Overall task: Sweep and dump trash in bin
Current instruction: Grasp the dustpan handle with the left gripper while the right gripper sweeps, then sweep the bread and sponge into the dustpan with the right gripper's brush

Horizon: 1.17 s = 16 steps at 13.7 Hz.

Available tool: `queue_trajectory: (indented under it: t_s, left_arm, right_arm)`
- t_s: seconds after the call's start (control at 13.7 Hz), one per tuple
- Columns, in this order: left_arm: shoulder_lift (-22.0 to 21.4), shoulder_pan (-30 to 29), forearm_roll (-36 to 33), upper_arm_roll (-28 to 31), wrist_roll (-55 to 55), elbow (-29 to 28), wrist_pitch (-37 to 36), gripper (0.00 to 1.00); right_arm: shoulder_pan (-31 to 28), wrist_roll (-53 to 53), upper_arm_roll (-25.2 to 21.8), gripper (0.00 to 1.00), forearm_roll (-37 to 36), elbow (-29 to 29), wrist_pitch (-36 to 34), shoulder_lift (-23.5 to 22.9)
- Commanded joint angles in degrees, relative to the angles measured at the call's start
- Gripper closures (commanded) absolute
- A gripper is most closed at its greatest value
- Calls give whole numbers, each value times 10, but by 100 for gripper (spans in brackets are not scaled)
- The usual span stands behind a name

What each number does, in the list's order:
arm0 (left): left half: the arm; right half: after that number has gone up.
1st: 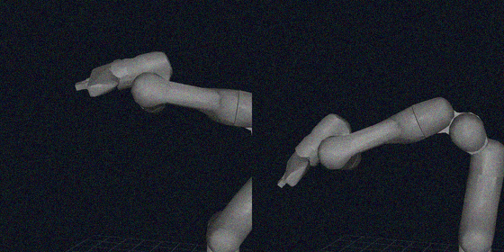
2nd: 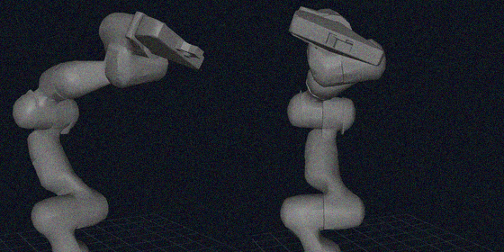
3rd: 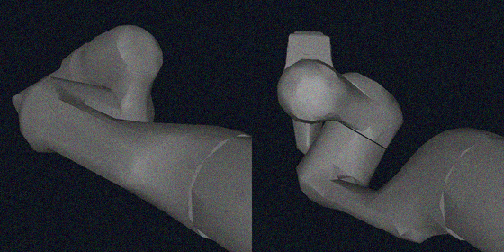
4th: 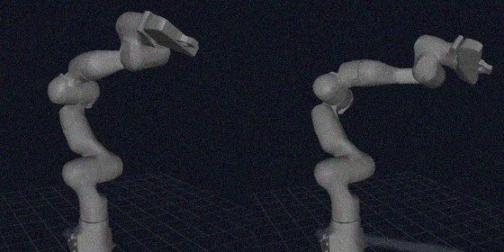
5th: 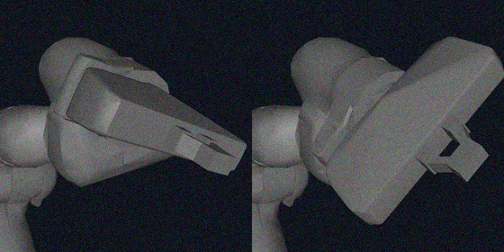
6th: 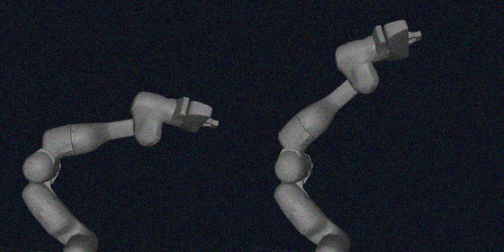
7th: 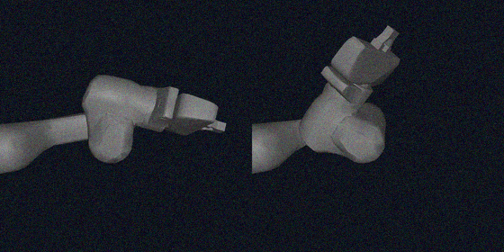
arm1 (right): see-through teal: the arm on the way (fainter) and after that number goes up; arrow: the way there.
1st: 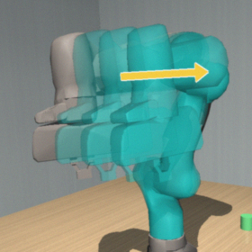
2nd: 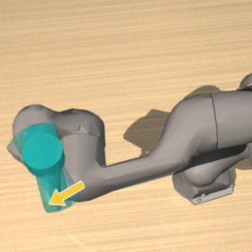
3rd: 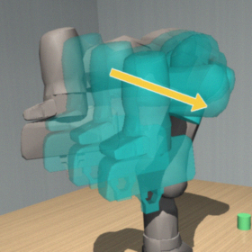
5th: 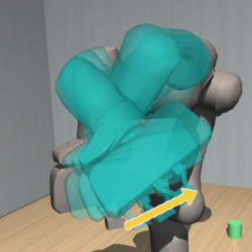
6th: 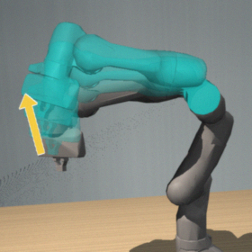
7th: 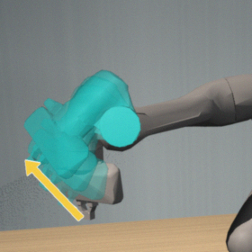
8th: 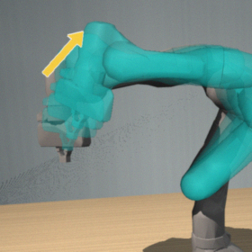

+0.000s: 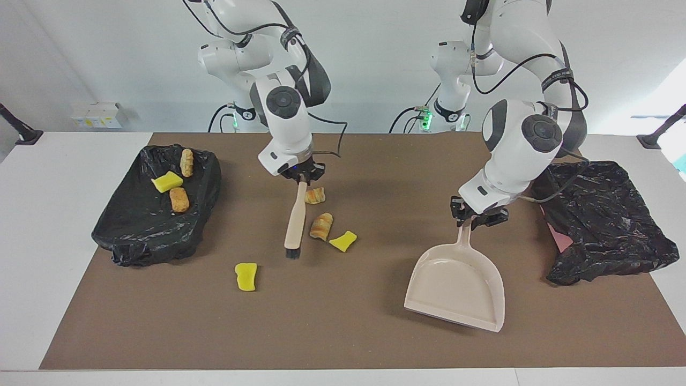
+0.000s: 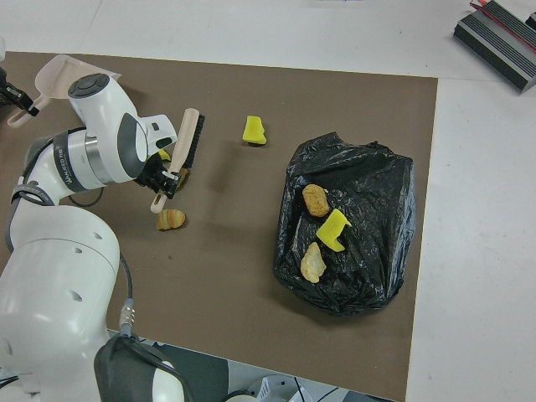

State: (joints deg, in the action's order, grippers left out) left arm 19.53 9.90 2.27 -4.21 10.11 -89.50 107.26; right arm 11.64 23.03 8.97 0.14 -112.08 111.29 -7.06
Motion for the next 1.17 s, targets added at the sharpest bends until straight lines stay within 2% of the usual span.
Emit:
queue_trajectory:
  t_s: [0.0,0.15,0.22,0.37,0.51,0.81,1.1]
  left_arm:
    - [-1,-8,5,-1,64,8,-8,100]
    - [-3,-11,1,-1,164,4,-6,100]
    - [-5,-10,1,0,209,0,-13,100]
    - [-5,-10,-11,1,314,-1,-9,100]
    - [-10,-8,-25,1,394,-14,-7,100]
    - [-22,1,-64,1,503,-37,-6,100]
    - [-40,30,-110,-1,596,-71,20,100]
  right_arm:
    - [-57,-69,4,100,-53,25,-10,-26]
    - [-92,-98,4,100,-128,50,-18,-48]
    - [-103,-100,4,100,-143,75,-31,-69]
    - [-105,-103,4,100,-188,136,-76,-123]
    - [-99,-102,4,100,-196,181,-110,-168]
    - [-88,-116,8,100,-191,175,-118,-181]
    - [-53,-129,10,100,-112,145,-140,-166]
